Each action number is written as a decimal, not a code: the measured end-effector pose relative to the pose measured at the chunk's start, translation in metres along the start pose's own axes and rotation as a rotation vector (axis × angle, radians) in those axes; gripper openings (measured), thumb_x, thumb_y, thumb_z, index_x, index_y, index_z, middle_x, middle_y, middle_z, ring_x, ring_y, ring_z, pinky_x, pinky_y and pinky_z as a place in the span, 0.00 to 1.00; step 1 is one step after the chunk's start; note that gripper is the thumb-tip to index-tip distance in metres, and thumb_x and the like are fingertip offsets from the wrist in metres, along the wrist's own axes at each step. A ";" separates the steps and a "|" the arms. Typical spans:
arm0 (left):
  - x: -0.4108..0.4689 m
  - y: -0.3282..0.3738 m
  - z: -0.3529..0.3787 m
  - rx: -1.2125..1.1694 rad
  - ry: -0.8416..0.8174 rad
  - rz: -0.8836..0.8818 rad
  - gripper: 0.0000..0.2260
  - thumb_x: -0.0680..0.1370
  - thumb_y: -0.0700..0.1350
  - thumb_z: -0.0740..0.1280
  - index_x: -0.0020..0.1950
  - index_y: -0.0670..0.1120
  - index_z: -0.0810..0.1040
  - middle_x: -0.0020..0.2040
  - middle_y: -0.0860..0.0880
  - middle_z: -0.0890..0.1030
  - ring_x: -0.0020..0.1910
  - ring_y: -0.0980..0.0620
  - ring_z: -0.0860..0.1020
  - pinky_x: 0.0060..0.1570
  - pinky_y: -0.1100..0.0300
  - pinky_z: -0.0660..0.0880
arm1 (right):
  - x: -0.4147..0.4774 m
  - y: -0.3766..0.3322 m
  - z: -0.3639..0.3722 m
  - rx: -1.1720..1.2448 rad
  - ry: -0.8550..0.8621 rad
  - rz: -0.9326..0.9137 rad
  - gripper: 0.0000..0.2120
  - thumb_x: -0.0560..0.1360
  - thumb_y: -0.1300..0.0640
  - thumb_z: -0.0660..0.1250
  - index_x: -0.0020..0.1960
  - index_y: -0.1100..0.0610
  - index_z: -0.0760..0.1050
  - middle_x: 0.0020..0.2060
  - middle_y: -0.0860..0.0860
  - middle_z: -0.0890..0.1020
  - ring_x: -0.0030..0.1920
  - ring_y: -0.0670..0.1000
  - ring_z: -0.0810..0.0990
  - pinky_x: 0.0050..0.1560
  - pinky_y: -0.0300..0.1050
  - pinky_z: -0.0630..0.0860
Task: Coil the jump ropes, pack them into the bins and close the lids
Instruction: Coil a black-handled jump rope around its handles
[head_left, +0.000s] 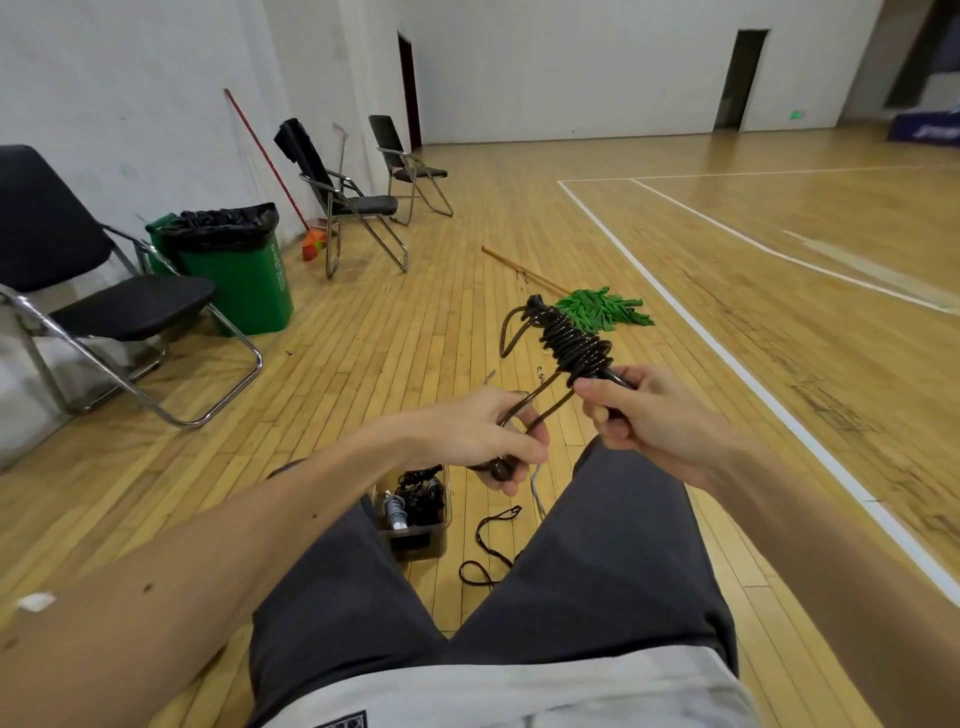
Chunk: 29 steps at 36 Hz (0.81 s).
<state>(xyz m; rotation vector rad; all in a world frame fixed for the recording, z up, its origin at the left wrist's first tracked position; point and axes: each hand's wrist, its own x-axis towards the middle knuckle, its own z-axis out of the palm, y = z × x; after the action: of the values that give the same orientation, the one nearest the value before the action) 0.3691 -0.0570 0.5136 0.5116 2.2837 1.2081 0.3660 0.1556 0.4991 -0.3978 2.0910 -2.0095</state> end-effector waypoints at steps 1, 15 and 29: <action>0.000 0.001 0.001 0.011 0.005 -0.009 0.07 0.81 0.41 0.67 0.57 0.40 0.74 0.36 0.45 0.80 0.36 0.48 0.80 0.40 0.55 0.78 | 0.001 0.001 -0.001 -0.004 0.006 0.008 0.11 0.80 0.60 0.67 0.40 0.57 0.71 0.31 0.52 0.70 0.29 0.48 0.61 0.29 0.39 0.60; -0.011 0.037 -0.007 0.883 0.097 -0.035 0.07 0.80 0.45 0.66 0.56 0.44 0.75 0.40 0.50 0.76 0.38 0.51 0.75 0.39 0.55 0.75 | 0.009 0.010 -0.004 -0.186 0.013 0.093 0.14 0.81 0.58 0.67 0.37 0.59 0.72 0.26 0.49 0.71 0.27 0.48 0.64 0.29 0.41 0.61; -0.010 0.091 -0.025 1.122 -0.042 0.122 0.12 0.83 0.49 0.64 0.40 0.50 0.79 0.33 0.55 0.80 0.32 0.59 0.78 0.35 0.64 0.70 | -0.008 -0.020 0.004 -0.611 -0.356 0.284 0.16 0.81 0.55 0.68 0.36 0.57 0.71 0.22 0.46 0.73 0.24 0.46 0.67 0.32 0.41 0.64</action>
<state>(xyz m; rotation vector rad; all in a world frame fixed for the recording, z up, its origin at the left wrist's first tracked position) 0.3708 -0.0302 0.6044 1.0315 2.7415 -0.1788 0.3761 0.1537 0.5186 -0.4765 2.3169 -1.0302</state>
